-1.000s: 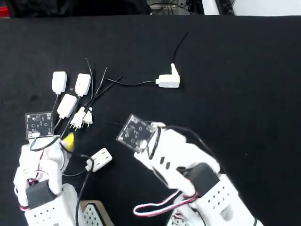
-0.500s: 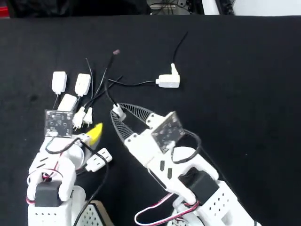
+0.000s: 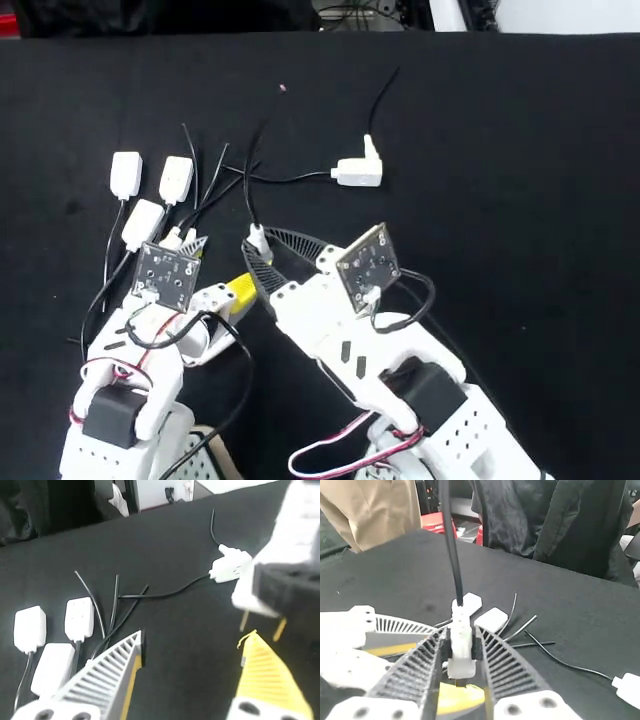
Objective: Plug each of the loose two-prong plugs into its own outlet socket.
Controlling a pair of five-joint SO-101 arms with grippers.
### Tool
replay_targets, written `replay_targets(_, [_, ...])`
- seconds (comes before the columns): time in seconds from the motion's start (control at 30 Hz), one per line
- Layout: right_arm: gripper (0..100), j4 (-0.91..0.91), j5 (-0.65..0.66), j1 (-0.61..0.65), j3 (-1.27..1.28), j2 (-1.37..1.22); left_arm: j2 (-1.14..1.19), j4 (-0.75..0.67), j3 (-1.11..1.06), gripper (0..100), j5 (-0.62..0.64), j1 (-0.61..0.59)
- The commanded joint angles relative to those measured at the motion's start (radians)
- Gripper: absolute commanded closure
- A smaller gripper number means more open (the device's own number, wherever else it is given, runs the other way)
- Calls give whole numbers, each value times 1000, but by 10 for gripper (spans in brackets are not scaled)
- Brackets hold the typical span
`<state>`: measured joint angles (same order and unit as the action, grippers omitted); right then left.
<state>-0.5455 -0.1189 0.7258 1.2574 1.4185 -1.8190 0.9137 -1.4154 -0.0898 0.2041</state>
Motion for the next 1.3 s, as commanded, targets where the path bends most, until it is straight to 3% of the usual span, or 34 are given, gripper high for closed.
replay_targets(0.0, [987, -18, -9, -12, -4, 15, -3, -29, 24, 689, 12, 8])
replay_targets(0.43, [987, -25, 34, -12, -4, 4, -3, -86, 24, 686, 68, -131])
replay_targets(0.67, [987, -25, 48, -12, -1, 2, -3, -74, 24, 686, 68, -133])
replay_targets(0.87, [987, -18, 54, -18, -2, 4, -3, 91, 28, 685, -5, -76])
replay_targets(1.03, [987, -18, 49, -14, 7, 4, -5, 127, 31, 685, -72, -35])
replay_targets(1.13, [987, -17, 46, -12, 16, 4, -5, 106, 42, 685, -69, -25])
replay_targets(1.27, [987, 3, 52, 15, 28, 4, -5, 58, 81, 685, 34, -33])
